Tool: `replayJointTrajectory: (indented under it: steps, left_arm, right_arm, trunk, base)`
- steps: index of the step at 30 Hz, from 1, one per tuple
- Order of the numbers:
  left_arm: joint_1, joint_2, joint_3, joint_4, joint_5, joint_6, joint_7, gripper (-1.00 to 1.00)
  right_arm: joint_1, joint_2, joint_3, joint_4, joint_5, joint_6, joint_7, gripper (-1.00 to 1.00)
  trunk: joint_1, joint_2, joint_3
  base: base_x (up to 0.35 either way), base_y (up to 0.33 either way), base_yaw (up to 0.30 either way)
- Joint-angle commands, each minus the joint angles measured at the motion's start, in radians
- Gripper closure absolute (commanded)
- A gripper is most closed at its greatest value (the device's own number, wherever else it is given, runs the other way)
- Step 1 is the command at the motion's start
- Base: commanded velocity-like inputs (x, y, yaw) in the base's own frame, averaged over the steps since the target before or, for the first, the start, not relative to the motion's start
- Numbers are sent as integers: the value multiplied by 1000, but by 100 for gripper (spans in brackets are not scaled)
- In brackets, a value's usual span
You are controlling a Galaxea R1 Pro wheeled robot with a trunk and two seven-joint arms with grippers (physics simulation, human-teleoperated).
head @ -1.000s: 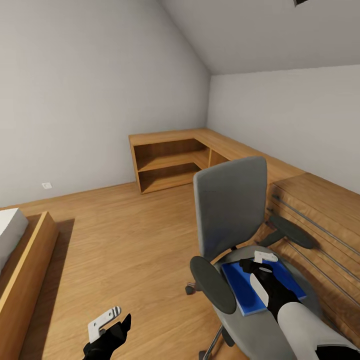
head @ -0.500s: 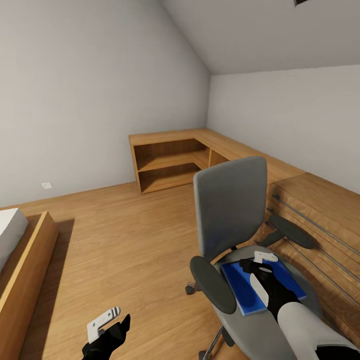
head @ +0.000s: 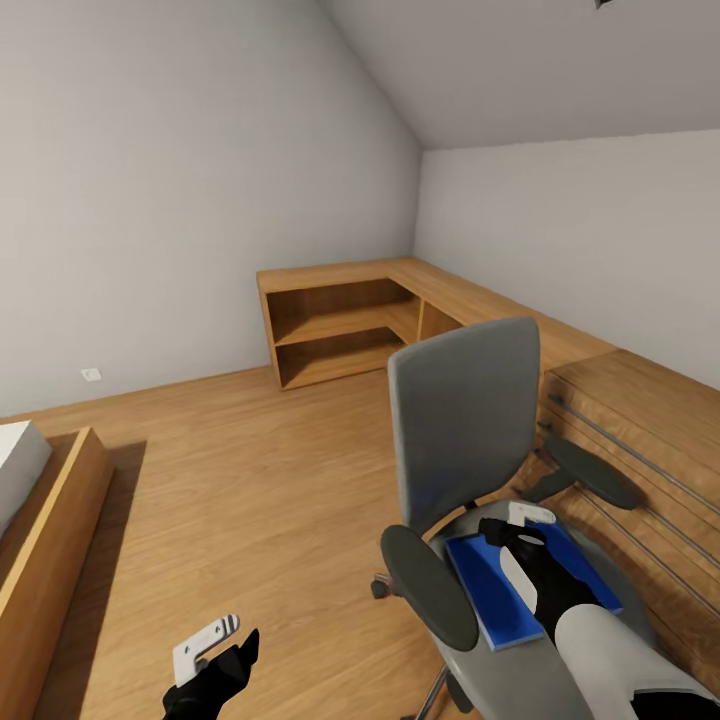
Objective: In the bedroom, organize the workspace by keeping the computer under the desk, ensuring the monitor is on the desk, placing the keyboard on the desk next to the monitor, placing the mouse on the desk next to the keyboard, moving the folder from the swivel chair onto the desk next to the mouse, stacking the notebook on top of the folder with the pen on top of the notebook, and positioning the swivel chair next to the desk.
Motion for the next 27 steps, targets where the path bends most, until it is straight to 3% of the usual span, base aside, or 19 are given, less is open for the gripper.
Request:
replayJointTrajectory:
  steps: [1, 16, 24, 27]
  left_arm:
    - [0, 0, -1, -2, 8, 3, 7, -100]
    - [0, 0, 2, -2, 13, 3, 7, -100]
    - [0, 0, 2, -2, 14, 3, 8, -100]
    - [0, 0, 2, -2, 14, 3, 8, -100]
  right_arm:
    - [0, -1, 4, -2, -5, 6, -5, -100]
    - [0, -1, 4, -2, -5, 6, -5, -100]
    - [0, -1, 4, -2, -5, 7, -5, -100]
    - [0, -1, 4, -2, -5, 7, -5, -100]
  trunk:
    - [0, 0, -1]
    - [0, 0, -1]
    - [31, -56, -26]
    - [31, -56, -26]
  base:
    - [100, 0, 0]
    - [25, 0, 0]
    - [0, 0, 0]
    - [0, 0, 0]
